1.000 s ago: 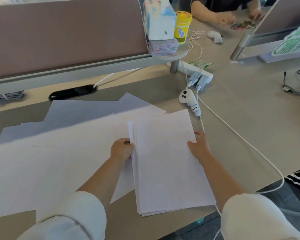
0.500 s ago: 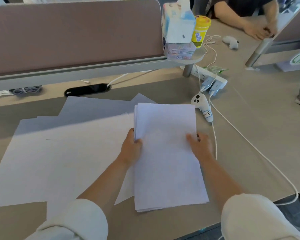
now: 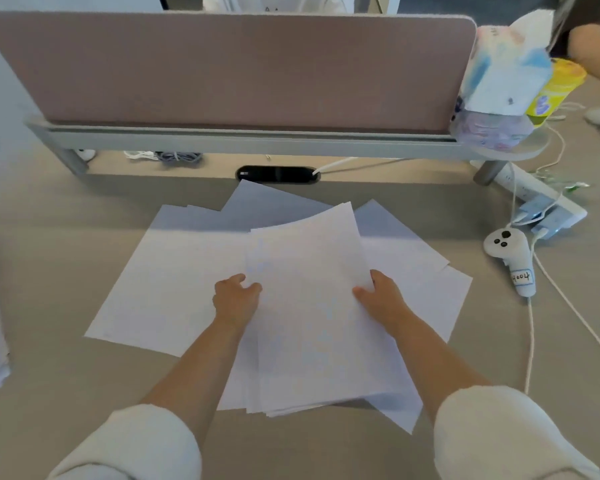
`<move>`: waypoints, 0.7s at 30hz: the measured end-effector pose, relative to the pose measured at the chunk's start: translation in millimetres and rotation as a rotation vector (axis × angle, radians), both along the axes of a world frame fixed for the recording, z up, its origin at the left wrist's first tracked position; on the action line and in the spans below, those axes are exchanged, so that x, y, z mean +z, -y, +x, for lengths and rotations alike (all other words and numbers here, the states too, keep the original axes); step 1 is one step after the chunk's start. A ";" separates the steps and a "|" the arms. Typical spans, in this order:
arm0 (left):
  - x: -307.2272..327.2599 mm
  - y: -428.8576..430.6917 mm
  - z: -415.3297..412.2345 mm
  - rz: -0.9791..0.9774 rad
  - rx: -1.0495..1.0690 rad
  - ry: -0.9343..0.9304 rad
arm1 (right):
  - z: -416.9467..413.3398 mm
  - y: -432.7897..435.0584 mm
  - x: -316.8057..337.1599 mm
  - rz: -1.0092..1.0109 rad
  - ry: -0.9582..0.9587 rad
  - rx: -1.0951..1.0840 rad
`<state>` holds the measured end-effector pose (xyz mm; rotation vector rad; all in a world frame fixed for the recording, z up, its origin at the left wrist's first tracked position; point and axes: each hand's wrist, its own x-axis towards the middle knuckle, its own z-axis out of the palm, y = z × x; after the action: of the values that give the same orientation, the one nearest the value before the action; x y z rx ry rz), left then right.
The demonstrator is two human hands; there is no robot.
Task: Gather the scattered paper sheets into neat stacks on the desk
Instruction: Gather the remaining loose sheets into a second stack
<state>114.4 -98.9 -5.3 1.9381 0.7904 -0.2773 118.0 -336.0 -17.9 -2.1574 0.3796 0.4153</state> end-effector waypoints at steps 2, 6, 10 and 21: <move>-1.3 -10.9 -4.3 0.083 -0.007 -0.105 | 2.6 -7.2 -3.9 -0.052 -0.003 0.005; -2.4 -18.2 -11.5 0.036 -0.061 -0.170 | 5.8 -19.8 -7.4 -0.139 -0.027 -0.038; -4.1 -20.2 -12.1 0.023 -0.062 -0.162 | 10.2 -31.4 -8.6 -0.219 -0.085 -0.059; -16.3 -19.4 -15.4 0.032 -0.036 -0.091 | -6.5 -38.2 3.8 0.088 -0.083 -0.055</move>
<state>98.9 -79.4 -21.6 1.9824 0.8235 -0.3791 111.5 -297.9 -14.2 -2.0444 0.4583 0.4826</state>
